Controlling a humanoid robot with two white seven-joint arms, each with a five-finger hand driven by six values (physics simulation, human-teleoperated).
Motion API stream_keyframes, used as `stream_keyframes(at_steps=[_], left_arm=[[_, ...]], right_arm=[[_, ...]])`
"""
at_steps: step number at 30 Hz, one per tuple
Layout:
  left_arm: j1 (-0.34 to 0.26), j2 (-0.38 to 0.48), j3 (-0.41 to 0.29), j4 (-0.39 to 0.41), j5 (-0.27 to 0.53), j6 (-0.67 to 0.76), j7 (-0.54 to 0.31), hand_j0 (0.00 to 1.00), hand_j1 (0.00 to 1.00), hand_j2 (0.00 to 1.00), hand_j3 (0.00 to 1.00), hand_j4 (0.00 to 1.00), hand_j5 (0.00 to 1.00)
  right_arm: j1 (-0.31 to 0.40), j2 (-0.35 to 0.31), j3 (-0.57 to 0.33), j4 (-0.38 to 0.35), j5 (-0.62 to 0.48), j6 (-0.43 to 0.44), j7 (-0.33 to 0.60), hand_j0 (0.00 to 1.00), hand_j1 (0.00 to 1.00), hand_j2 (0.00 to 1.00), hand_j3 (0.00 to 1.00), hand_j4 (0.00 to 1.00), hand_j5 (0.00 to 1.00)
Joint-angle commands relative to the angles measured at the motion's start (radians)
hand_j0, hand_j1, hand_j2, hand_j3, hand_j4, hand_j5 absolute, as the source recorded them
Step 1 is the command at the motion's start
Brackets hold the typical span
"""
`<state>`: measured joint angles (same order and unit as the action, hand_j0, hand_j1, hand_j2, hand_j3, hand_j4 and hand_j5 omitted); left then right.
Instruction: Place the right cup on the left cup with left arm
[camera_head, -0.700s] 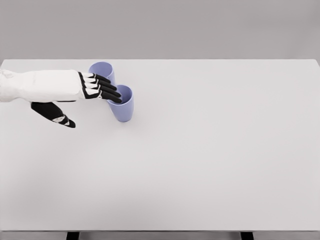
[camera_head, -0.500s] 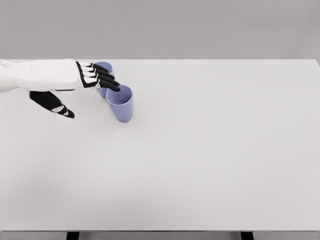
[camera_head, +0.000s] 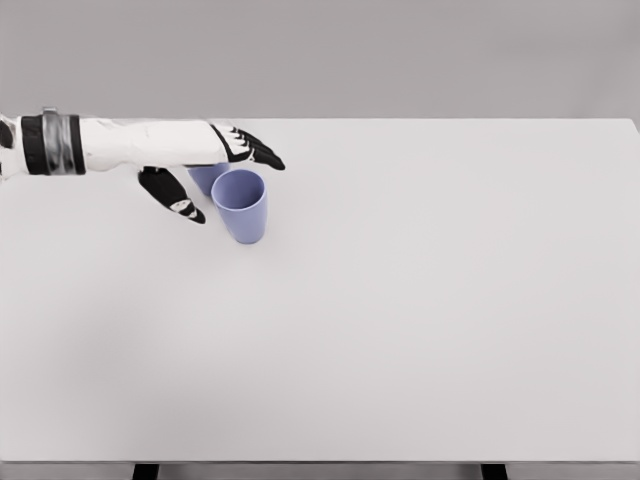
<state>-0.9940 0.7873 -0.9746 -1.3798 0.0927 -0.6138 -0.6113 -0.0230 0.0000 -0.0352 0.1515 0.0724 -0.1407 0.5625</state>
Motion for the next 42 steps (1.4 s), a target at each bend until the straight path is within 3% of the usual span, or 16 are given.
stream_keyframes(at_steps=[1,5,15,20,39,42], left_arm=[[0.000,-0.042,-0.015,0.047,-0.025,0.003,0.000,1.00,1.00,1.00,1.00,1.00,1.00],[0.002,-0.065,-0.023,0.094,-0.028,0.003,0.000,1.00,1.00,1.00,1.00,1.00,1.00],[0.000,-0.065,-0.019,0.102,-0.036,0.003,0.000,1.00,1.00,1.00,1.00,1.00,1.00],[-0.003,-0.091,-0.013,0.168,-0.071,0.003,0.000,1.00,1.00,1.00,1.00,1.00,1.00],[0.000,-0.134,-0.019,0.209,-0.080,0.003,0.000,1.00,1.00,1.00,1.00,1.00,1.00],[0.002,-0.134,-0.018,0.211,-0.113,0.003,0.000,1.00,1.00,1.00,1.00,1.00,1.00]], right_arm=[[0.000,0.000,0.000,0.000,0.001,0.000,0.000,1.00,1.00,1.00,1.00,1.00,1.00],[0.000,0.000,0.000,0.000,0.001,0.000,0.000,1.00,1.00,1.00,1.00,1.00,1.00],[0.000,0.000,0.000,0.000,0.001,0.000,0.000,1.00,1.00,1.00,1.00,1.00,1.00],[0.000,0.000,0.000,0.000,0.001,0.000,0.000,1.00,1.00,1.00,1.00,1.00,1.00],[0.000,0.000,0.000,0.000,0.001,0.000,0.000,1.00,1.00,1.00,1.00,1.00,1.00],[0.000,0.000,0.000,0.000,0.001,0.000,0.000,1.00,1.00,1.00,1.00,1.00,1.00]])
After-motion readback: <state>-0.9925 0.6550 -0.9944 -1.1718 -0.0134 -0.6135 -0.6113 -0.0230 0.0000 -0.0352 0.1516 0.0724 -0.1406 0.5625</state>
